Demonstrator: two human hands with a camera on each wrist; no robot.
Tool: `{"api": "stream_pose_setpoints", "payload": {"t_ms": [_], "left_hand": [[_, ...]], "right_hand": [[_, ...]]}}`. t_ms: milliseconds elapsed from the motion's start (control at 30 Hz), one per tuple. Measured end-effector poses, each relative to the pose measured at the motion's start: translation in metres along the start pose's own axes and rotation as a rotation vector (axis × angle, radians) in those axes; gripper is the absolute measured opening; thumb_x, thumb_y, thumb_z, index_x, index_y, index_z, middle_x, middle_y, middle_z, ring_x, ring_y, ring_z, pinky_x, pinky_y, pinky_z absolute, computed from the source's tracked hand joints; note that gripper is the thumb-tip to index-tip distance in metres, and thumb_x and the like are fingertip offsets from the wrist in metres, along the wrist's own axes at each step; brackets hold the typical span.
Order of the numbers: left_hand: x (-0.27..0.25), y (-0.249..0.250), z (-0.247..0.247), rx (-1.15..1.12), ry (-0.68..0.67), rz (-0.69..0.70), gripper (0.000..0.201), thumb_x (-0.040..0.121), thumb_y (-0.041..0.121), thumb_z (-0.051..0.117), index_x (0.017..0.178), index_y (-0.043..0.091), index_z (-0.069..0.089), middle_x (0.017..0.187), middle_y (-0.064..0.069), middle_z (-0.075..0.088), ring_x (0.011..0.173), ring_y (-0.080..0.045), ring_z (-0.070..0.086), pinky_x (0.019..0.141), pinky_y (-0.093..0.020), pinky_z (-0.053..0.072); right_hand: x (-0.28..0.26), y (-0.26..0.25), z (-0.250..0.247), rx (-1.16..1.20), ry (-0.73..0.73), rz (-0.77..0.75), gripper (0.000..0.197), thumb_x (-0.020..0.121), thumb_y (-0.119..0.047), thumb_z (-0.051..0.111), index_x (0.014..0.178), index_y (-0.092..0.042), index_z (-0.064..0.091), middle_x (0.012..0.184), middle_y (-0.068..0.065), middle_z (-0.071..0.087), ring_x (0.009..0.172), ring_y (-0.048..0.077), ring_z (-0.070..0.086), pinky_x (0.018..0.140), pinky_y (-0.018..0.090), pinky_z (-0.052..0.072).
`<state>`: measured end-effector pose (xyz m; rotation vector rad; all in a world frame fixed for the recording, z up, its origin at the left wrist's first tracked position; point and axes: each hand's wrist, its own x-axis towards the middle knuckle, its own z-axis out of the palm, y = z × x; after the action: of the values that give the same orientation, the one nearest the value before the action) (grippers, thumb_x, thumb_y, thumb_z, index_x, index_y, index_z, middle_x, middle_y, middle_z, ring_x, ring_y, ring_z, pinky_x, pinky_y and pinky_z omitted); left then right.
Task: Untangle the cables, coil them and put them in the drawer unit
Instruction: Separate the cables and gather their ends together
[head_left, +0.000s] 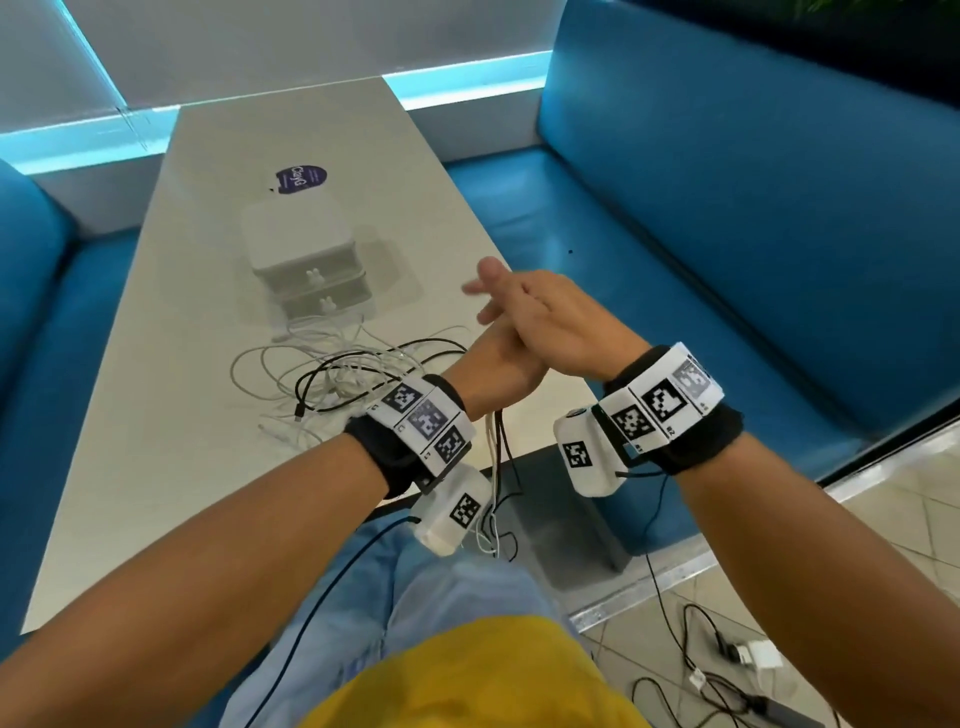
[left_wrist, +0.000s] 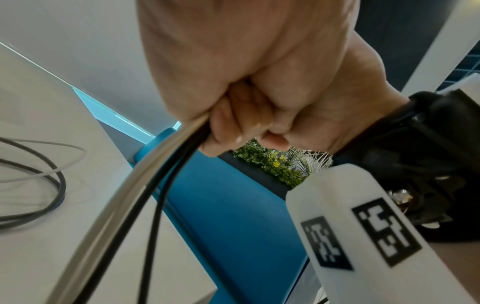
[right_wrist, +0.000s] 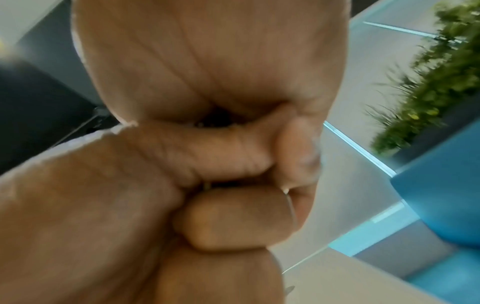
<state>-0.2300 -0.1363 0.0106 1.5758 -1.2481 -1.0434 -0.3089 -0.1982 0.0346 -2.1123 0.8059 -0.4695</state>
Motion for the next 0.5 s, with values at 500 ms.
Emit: {"api": "stream_pose_setpoints", "payload": {"t_ms": [500], "left_hand": [[-0.006, -0.028, -0.120, -0.647, 0.433, -0.091, 0.040, 0.102, 0.040, 0.038, 0.069, 0.019, 0.045, 0.042, 0.011, 0.022, 0.035, -0.006, 0.016, 0.039, -0.020, 0.015]], "right_hand": [[0.006, 0.029, 0.095, 0.466, -0.352, 0.248, 0.038, 0.103, -0.035, 0.029, 0.107, -0.007, 0.054, 0.051, -0.002, 0.030, 0.040, 0.008, 0.023, 0.040, 0.018, 0.019]]}}
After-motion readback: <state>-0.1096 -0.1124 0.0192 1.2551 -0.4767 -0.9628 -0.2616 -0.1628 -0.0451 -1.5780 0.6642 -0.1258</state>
